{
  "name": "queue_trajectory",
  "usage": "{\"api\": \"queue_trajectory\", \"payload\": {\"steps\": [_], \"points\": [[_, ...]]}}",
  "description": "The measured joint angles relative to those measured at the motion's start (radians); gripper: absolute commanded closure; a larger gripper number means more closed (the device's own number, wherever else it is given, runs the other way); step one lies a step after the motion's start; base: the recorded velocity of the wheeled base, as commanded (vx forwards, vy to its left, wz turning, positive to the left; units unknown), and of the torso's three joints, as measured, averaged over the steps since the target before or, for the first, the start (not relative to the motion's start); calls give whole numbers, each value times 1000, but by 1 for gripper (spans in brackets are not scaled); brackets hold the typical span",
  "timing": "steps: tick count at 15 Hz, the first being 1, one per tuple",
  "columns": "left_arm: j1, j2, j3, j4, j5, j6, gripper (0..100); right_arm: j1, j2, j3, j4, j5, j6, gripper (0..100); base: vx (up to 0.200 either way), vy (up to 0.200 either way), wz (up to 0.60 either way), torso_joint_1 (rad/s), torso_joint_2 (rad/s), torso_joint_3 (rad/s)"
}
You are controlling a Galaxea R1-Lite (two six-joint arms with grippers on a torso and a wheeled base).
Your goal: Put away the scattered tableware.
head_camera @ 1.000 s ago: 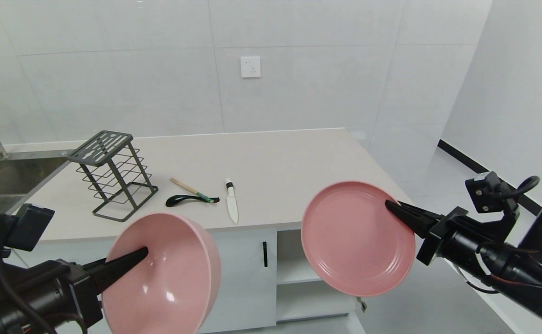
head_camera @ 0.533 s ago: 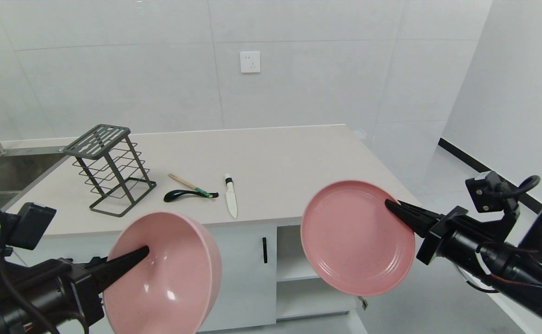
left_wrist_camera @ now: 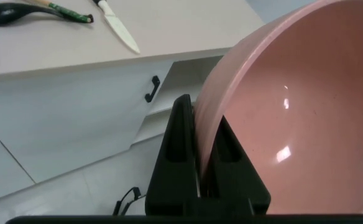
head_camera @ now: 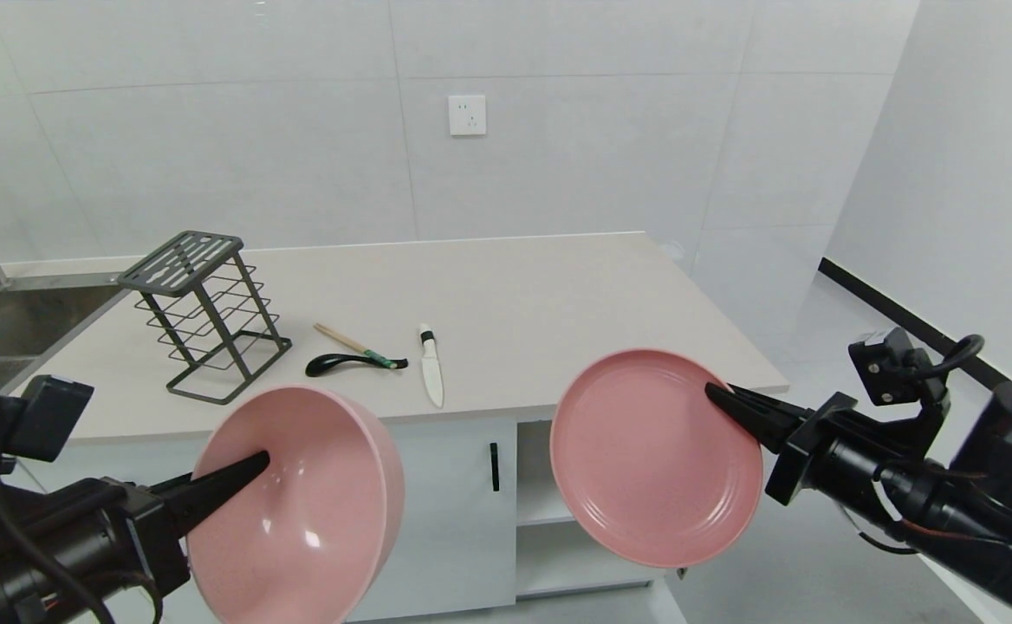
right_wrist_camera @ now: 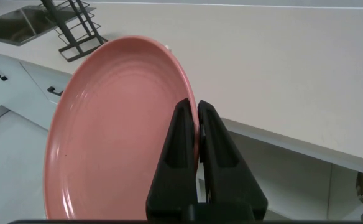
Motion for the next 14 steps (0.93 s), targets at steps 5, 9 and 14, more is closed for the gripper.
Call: {"api": "queue_trajectory", "payload": {"steps": [5,9,14], "points": [[14,69,33,-63,1,54,100,-10,8,0,0,0,0,100,0,0,0,0,0,0],[8,75,52,-90,1,58,100,-13,16,13,-1,-1,0,100,0,0,0,-58,113,56],[7,87,48,-89,0,58,100,-13,19,11,0,-1,0,100,0,0,0,-247,494,240]]}}
